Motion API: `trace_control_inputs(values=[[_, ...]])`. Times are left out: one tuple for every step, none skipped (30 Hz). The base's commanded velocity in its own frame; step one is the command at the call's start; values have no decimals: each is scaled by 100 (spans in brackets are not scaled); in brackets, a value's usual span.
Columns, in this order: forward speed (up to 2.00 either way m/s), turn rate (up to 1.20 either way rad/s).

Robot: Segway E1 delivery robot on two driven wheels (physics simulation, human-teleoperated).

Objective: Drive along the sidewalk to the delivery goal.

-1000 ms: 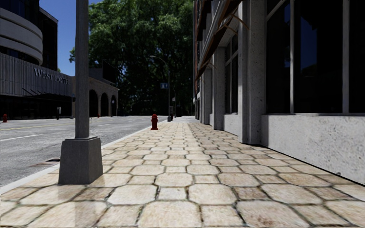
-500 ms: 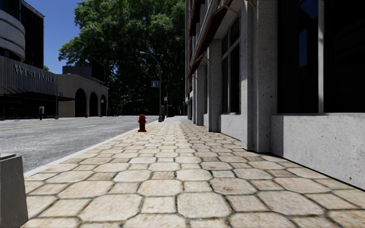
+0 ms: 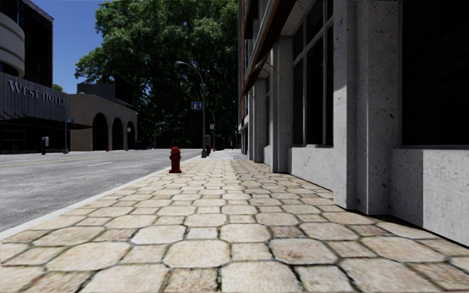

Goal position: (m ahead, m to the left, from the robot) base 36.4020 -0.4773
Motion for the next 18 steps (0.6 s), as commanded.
trace_control_inputs(values=[[200,0],[200,0],[200,0],[200,0],[200,0],[200,0],[200,0],[200,0],[200,0],[200,0],[200,0],[200,0],[200,0],[200,0],[200,0],[200,0],[200,0],[200,0]])
